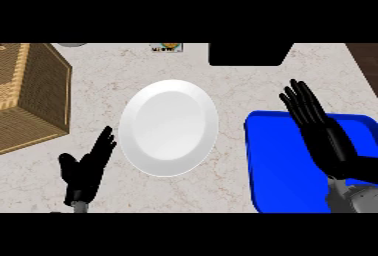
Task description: Pick the lemon from the tray and place it in the plate
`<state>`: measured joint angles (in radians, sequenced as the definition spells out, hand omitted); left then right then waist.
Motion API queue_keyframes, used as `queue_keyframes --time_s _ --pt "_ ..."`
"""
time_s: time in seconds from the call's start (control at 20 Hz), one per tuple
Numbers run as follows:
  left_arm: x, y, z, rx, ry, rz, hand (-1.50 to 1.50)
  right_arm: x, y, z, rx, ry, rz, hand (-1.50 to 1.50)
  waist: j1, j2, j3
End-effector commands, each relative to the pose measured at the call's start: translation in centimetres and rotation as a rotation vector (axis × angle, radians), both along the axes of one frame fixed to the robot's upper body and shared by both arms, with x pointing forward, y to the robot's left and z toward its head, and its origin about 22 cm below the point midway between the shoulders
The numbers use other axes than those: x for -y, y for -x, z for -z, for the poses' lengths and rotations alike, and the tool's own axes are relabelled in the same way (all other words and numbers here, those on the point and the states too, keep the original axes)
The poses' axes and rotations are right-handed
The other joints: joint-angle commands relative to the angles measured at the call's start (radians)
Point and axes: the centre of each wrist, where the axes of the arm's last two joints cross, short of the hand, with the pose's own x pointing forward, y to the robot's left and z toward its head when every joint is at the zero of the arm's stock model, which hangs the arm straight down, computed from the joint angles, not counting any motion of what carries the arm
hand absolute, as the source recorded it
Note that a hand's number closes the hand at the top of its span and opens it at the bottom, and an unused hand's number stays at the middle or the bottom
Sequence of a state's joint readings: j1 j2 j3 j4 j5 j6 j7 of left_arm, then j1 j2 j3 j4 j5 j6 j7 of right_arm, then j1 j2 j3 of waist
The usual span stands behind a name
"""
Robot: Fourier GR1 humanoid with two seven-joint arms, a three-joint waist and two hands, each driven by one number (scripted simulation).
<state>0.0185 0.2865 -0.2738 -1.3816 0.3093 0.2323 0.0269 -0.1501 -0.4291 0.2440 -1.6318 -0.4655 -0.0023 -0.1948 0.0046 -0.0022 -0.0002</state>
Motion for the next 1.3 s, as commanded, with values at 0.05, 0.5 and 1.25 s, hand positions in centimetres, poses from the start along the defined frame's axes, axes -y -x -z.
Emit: queue_keyframes --time_s 0.05,0.5,1.25 --pt "-0.7 -3.9 -5.1 0.186 -0.086 0.013 0.00 0.4 -2.9 -0.6 0.014 0.078 0.152 1.50 0.005 0.004 0.001" --pt "-1.8 -7.1 -13.1 0.506 -0.200 0.142 0.00 8.6 -2.6 5.4 -0.262 0.658 0.843 1.50 0.026 0.018 -0.002" --pt "-4.2 -7.3 -14.9 0.464 -0.183 0.119 0.00 1.9 -5.4 4.1 -0.053 0.628 1.104 -1.50 -0.012 -0.005 -0.005"
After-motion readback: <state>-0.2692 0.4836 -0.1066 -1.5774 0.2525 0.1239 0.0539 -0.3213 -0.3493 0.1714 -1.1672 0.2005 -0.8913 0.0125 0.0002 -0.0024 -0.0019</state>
